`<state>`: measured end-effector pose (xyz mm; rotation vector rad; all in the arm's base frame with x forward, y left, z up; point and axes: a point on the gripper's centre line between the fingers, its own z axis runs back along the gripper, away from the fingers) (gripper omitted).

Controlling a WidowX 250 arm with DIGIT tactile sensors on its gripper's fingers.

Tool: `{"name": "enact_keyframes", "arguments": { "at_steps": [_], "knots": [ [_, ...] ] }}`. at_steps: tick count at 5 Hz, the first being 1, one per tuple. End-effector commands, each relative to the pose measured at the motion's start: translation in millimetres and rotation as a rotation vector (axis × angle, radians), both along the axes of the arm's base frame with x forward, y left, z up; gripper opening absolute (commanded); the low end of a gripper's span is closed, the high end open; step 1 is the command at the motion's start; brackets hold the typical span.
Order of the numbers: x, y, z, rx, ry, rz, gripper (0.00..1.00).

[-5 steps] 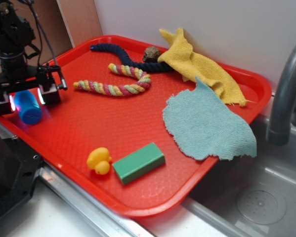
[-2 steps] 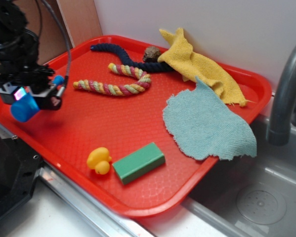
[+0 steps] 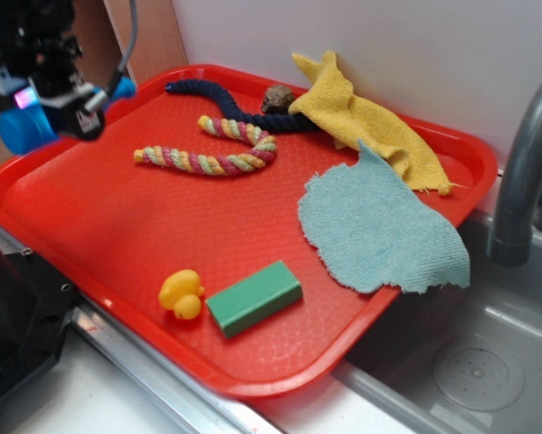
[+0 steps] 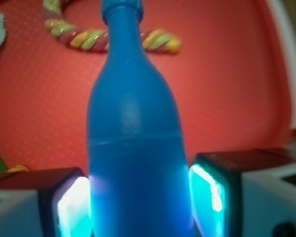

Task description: Grab the blue bottle.

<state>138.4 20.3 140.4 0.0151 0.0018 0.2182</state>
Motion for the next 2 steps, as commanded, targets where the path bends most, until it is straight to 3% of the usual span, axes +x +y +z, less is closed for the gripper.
{"name": "enact_keyframes", "arguments": {
  "at_steps": [1,2],
  "knots": [
    [14.4,-6.7,64.3,0.022,-0.015,-0.013,0.0],
    [10.7,-6.9,72.7,0.038,-0.045,-0.028,0.0]
  ]
}}
